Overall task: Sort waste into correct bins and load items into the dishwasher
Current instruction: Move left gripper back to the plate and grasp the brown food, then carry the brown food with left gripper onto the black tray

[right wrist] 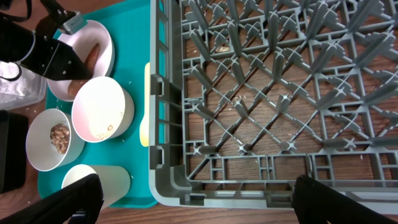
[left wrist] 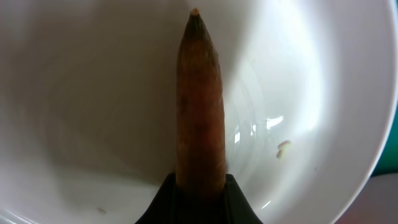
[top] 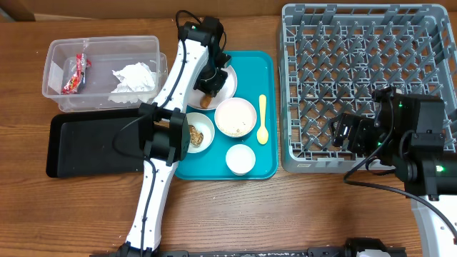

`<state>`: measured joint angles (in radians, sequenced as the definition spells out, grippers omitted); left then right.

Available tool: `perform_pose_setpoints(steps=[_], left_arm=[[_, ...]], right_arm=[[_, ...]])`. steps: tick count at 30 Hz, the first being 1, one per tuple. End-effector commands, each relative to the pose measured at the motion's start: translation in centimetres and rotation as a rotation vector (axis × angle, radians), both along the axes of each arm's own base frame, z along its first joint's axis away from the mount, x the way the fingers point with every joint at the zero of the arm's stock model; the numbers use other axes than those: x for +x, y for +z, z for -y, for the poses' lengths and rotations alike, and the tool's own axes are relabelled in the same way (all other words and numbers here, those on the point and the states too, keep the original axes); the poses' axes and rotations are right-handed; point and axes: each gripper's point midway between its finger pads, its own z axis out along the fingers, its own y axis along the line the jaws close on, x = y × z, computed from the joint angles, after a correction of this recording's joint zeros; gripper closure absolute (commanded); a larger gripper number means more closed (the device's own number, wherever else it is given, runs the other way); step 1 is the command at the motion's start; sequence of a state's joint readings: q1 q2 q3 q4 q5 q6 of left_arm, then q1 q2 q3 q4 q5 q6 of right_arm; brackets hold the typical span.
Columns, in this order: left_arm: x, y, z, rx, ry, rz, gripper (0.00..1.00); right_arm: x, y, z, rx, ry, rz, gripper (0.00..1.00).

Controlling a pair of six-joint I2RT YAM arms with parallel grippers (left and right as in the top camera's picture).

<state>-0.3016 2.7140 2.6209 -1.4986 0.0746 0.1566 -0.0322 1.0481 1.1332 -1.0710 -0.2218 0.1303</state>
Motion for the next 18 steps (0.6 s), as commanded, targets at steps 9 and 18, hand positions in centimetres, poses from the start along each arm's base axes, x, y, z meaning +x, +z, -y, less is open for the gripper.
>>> perform_pose_setpoints(steps=[9, 18], left_arm=[[0.7, 15.1, 0.3, -0.08, 0.084, 0.268, 0.96], [-4.0, 32.7, -3.0, -0.164, 0.266, 0.63, 0.96]], right_arm=[[0.2, 0.3, -0.2, 0.001, 0.01, 0.019, 0.0], [0.4, 0.6, -0.6, 0.02, 0.024, 0.032, 0.0]])
